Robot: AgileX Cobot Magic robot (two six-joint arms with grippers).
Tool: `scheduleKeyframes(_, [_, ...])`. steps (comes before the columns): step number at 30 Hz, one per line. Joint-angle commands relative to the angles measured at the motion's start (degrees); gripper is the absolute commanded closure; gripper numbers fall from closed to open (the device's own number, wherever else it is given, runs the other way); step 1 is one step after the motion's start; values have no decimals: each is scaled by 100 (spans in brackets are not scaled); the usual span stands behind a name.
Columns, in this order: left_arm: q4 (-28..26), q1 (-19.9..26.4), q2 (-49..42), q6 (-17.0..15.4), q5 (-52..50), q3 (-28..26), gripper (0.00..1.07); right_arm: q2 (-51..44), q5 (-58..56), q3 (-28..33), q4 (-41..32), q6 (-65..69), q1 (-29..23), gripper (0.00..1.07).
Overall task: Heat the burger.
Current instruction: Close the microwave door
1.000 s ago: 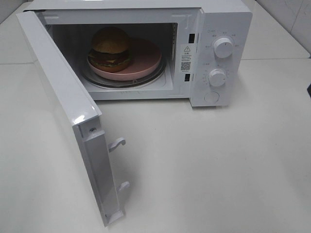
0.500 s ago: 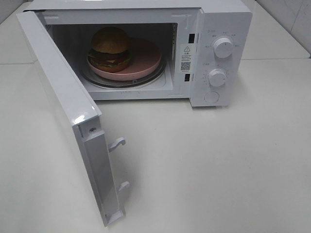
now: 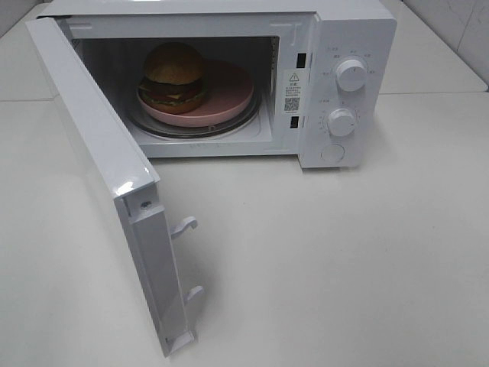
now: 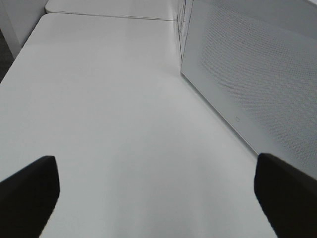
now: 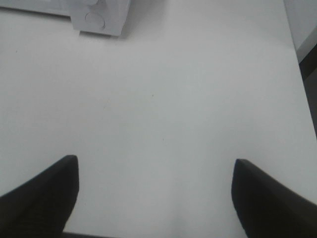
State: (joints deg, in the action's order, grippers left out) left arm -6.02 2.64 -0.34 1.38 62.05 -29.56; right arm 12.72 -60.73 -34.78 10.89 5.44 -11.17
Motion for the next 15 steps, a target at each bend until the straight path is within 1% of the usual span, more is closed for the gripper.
scheduleKeyframes(1, [-6,17,-52,0,-92,11,7,-384,229,235,-17,-63,195,31])
scheduleKeyframes(5, [-6,17,-52,0,-92,11,7,-625,350,424,-46,-69,344,31])
scheduleKeyframes(7, [-6,17,-52,0,-92,11,7,-819,476,607,-155,-69,504,31])
scheduleKeyframes(8, [-6,17,-52,0,-92,11,7,-819,476,607,-155,-69,504,31])
scheduleKeyframes(9, [-6,17,-52,0,-92,11,7,-922,561,670,-252,-120,619,31])
scheduleKeyframes(15, [-6,17,-52,0,-92,11,7,-1232,561,670,-309,-206,733,31])
